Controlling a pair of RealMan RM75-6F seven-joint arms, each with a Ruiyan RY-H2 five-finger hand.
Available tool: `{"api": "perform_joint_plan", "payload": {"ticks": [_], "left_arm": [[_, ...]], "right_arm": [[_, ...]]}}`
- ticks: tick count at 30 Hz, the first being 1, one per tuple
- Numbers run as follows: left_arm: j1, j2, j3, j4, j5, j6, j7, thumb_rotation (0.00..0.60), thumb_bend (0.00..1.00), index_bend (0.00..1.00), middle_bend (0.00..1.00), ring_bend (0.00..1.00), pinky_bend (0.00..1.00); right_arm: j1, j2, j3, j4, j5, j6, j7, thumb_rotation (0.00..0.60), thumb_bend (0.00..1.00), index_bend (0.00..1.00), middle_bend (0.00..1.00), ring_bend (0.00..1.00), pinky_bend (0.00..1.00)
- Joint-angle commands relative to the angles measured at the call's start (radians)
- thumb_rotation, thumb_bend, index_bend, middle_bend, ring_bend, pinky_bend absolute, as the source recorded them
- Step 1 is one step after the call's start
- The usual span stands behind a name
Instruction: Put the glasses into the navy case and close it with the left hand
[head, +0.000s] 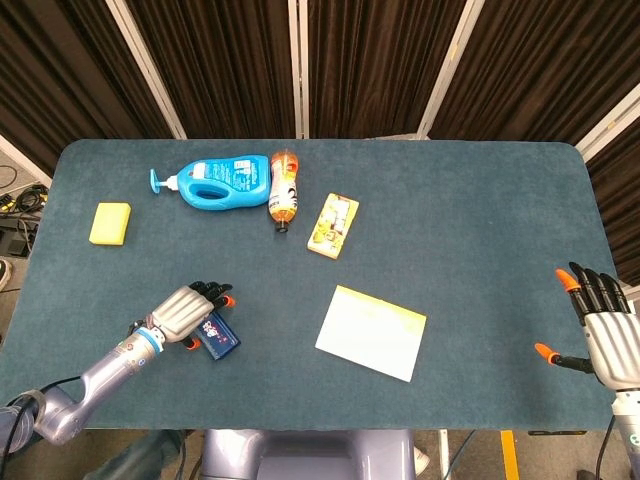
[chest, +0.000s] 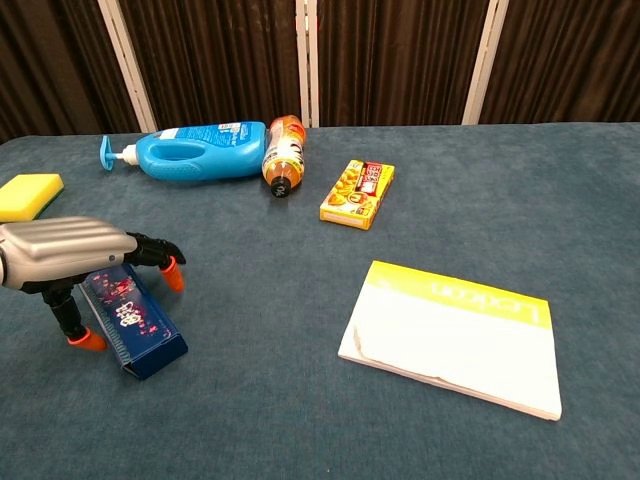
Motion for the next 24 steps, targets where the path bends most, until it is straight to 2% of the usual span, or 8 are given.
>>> {"api": "perform_joint_plan", "payload": {"ticks": [1,3,6,10,19,20,22,24], "left_arm": [[0.001,-0.003,0.000,0.001,-0.003,0.005,0.006,0.600,0.05,0.41,0.23,0.25,0.36],[0.003,-0.004,0.000,0.002,-0.004,0.011,0.012,0.600,0.11,0.48,0.30,0.30,0.42],[0.007,-0.006,-0.003,0.003,-0.007,0.024,0.022,0.600,0.19,0.56,0.36,0.35,0.47],[0.009,-0.009,-0.006,0.003,-0.014,0.033,0.028,0.600,0.24,0.56,0.36,0.36,0.47],[0.006,-0.021,-0.042,0.006,-0.054,0.048,0.042,0.600,0.23,0.55,0.36,0.36,0.47],[0.006,-0.021,-0.044,0.006,-0.058,0.047,0.044,0.600,0.21,0.54,0.34,0.36,0.46],[0.006,-0.015,-0.041,-0.005,-0.083,0.025,0.049,0.600,0.11,0.45,0.24,0.29,0.40],[0.007,-0.006,-0.041,-0.024,-0.104,0.011,0.048,0.600,0.01,0.21,0.05,0.09,0.17]], "right_arm": [[0.000,0.000,-0.001,-0.001,-0.001,0.001,-0.002,0.600,0.00,0.00,0.00,0.00,0.00],[-0.001,-0.001,-0.001,-0.002,-0.001,0.001,-0.003,0.600,0.00,0.00,0.00,0.00,0.00],[-0.001,-0.001,0.000,-0.002,-0.002,0.003,-0.004,0.600,0.00,0.00,0.00,0.00,0.00],[-0.001,-0.001,-0.001,-0.003,-0.003,0.003,-0.006,0.600,0.00,0.00,0.00,0.00,0.00],[-0.003,0.001,0.000,-0.004,-0.003,0.006,-0.002,0.600,0.00,0.00,0.00,0.00,0.00],[-0.003,0.002,0.000,-0.004,-0.003,0.006,-0.002,0.600,0.00,0.00,0.00,0.00,0.00],[-0.003,0.002,-0.001,-0.004,-0.004,0.007,-0.002,0.600,0.00,0.00,0.00,0.00,0.00],[-0.003,0.002,-0.001,-0.005,-0.006,0.008,-0.001,0.600,0.00,0.00,0.00,0.00,0.00]]}}
